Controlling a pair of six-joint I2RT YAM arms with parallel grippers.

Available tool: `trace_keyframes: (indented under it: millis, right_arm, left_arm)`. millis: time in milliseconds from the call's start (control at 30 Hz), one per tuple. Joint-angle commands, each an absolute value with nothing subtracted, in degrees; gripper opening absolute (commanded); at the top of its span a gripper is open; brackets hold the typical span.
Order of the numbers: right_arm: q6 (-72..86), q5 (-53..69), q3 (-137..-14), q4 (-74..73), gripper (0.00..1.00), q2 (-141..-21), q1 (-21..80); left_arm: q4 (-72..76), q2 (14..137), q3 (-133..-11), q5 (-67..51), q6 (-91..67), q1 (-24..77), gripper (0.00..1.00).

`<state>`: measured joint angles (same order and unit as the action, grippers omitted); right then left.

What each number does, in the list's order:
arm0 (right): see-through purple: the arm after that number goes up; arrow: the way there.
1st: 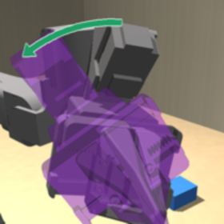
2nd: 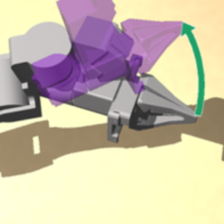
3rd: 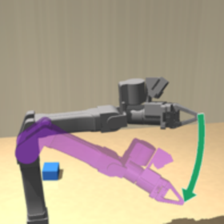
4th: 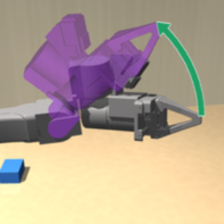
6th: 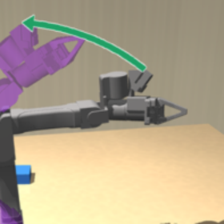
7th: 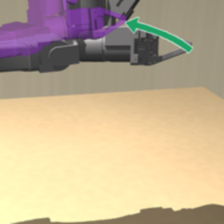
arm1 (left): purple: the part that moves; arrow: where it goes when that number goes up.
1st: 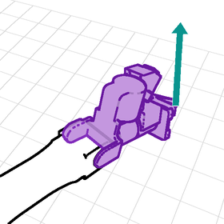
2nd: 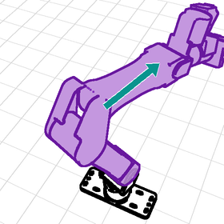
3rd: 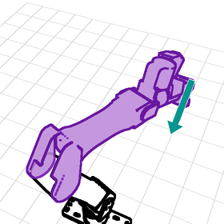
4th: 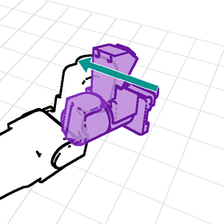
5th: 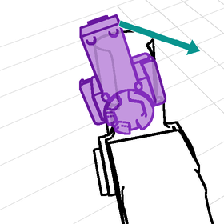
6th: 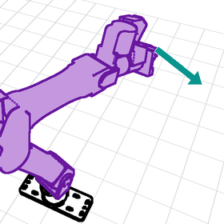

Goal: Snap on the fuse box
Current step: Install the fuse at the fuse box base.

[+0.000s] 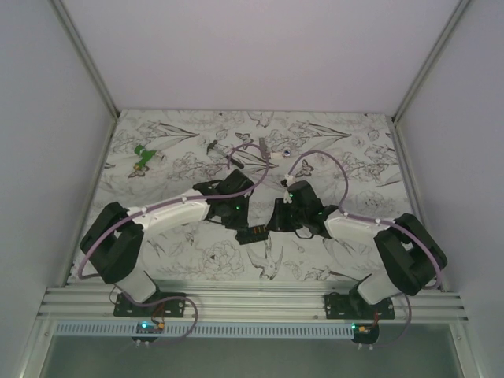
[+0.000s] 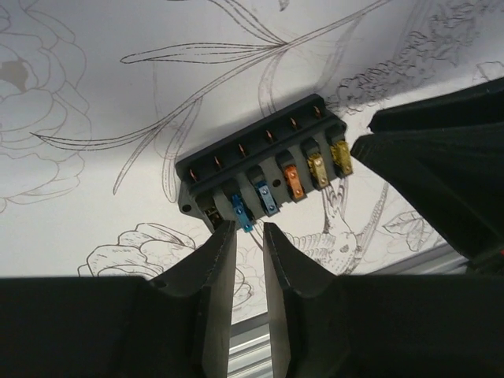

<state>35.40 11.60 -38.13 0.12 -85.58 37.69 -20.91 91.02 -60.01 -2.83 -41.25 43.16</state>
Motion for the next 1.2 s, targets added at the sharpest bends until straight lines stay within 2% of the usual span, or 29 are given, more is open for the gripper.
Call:
trace_keyframes:
  millis: [0,400,633,1167]
  right_arm:
    - [36.71,15.64,-37.59,5.98,0.33,-87.62,37.49]
    - [37.73,18.19,-36.24,8.93,0.33,-89.38,37.52]
    - [38.65,19.06,-35.5,10.71,0.34,-91.99,38.29]
    - [38.95,19.0,-35.94,10.51,0.34,-93.25,39.83]
  left_arm:
    - [-25.35,94.2,-62.07,-0.44,-40.78,43.74,0.22]
    - [-27.7,97.17,-64.8,0.62,-40.78,44.12,0.1]
    - [-29.87,97.94,-64.64,1.77,-41.98,44.35,0.0]
    - [-29.44,93.3,-58.03,6.54,-45.29,43.51,0.0]
